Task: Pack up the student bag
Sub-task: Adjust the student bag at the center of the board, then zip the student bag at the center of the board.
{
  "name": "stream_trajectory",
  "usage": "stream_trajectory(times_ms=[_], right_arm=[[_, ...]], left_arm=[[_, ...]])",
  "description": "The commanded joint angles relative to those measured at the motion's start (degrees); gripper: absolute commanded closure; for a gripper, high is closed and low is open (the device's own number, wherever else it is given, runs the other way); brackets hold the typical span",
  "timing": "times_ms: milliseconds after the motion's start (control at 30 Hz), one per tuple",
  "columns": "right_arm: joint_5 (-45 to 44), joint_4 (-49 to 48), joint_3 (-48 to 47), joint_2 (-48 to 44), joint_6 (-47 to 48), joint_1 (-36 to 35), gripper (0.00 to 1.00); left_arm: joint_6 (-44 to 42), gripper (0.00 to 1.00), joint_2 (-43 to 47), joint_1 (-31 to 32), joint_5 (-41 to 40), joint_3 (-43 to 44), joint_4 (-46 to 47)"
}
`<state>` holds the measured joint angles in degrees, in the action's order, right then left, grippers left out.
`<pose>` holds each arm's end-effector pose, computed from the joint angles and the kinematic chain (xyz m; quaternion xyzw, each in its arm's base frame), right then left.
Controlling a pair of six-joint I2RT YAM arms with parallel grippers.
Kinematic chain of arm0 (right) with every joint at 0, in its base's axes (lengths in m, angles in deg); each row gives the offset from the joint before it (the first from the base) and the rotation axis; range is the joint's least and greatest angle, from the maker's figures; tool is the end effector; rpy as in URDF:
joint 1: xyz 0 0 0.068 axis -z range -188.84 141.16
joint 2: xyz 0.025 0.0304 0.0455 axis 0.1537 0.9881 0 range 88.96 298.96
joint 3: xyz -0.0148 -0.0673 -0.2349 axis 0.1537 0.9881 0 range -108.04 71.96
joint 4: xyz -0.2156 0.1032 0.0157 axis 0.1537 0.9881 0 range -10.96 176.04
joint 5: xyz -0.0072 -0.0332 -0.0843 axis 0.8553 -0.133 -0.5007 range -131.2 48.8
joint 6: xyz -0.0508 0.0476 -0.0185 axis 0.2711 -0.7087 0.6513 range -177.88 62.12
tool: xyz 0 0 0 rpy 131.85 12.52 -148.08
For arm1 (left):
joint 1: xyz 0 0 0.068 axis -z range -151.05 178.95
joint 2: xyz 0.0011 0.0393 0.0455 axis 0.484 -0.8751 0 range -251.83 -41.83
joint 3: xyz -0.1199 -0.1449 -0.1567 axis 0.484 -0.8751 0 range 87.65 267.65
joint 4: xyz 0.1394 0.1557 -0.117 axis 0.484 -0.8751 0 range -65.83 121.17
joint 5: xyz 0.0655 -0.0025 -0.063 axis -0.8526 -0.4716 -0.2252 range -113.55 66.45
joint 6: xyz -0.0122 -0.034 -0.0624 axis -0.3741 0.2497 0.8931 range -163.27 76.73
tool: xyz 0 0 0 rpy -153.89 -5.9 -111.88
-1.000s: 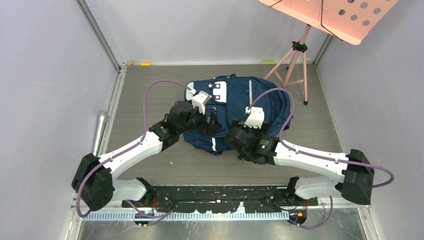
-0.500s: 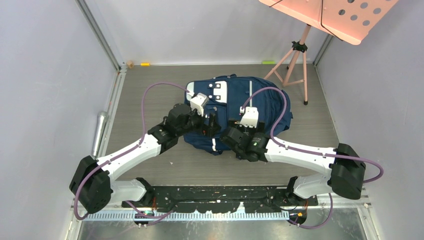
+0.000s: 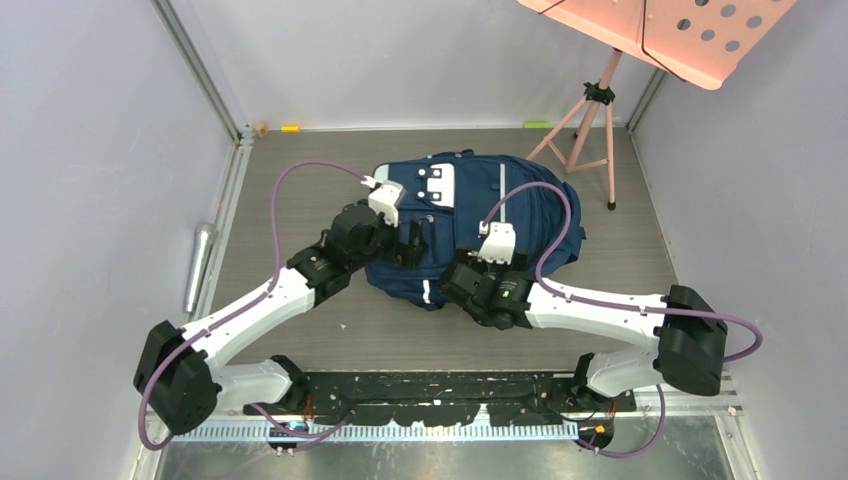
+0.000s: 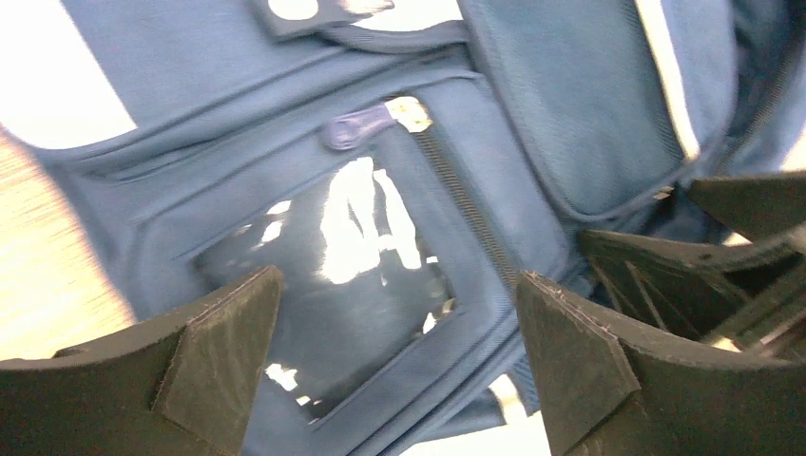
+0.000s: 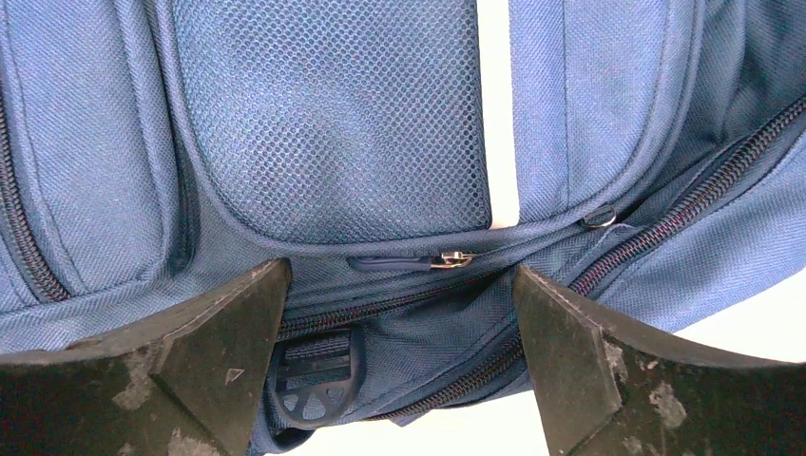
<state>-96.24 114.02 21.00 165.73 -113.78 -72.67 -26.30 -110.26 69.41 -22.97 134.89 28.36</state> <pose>0.1516 0.1979 0.2054 0.0568 0.8642 -0.0312 0.4990 0.2156 -0.1847 0.2535 0.1734 0.8205 -0.2654 0.4757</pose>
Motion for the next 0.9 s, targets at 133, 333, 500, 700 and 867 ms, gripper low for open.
stream_trajectory(times_ms=[133,333,500,700,867], right_arm=[[-3.81,6.6,0.59,1.09,-4.06,-1.12,0.01],[-3.71,3.53,1.61,-0.09,-1.64,0.54,0.0],[-2.46,0.46,1.61,-0.05,1.85,2.35,0.0],[-3.28,-0.43,2.75,-0.08,4.38,6.16,0.0],[-5.73,2.85,5.15,-3.14,6.03,10.4,0.0]], left_arm=[[2.28,0.0,6.68,-8.24,-10.32,2.43,-16.89],[9.5,0.0,7.51,-14.09,7.73,-4.26,-8.48],[12.51,0.08,5.41,-14.18,11.67,-6.97,-1.41],[11.11,0.78,2.39,-15.07,8.78,-6.15,-4.83],[10.36,1.0,3.28,-18.2,7.77,-6.28,-6.42]])
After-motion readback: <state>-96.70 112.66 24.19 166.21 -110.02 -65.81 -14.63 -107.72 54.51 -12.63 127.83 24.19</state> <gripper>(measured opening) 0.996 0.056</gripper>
